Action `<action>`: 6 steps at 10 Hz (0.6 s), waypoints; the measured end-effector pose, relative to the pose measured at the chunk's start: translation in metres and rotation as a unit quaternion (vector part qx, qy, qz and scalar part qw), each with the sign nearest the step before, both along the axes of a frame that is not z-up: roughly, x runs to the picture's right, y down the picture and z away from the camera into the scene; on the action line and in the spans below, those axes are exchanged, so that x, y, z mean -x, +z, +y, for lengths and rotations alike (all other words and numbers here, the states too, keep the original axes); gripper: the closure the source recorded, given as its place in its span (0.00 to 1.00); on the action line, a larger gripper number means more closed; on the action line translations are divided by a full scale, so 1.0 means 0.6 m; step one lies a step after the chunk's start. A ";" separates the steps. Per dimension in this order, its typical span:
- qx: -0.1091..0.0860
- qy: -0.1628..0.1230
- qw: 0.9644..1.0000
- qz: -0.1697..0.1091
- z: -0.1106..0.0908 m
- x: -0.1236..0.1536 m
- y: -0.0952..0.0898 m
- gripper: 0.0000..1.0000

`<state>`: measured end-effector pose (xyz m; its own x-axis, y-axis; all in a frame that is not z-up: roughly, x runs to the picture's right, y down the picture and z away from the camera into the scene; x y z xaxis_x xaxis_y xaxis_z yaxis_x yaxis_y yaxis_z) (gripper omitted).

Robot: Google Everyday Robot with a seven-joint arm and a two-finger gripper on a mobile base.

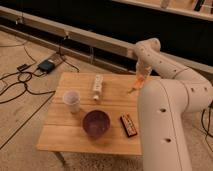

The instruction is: Place the pepper on the white sponge

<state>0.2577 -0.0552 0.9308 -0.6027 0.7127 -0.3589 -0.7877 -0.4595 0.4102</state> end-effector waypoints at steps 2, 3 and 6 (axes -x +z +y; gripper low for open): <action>0.007 0.003 1.000 0.004 0.002 -0.011 0.013 1.00; 0.011 0.004 1.000 0.007 0.002 -0.016 0.023 1.00; 0.022 0.008 1.000 0.016 0.001 -0.030 0.043 1.00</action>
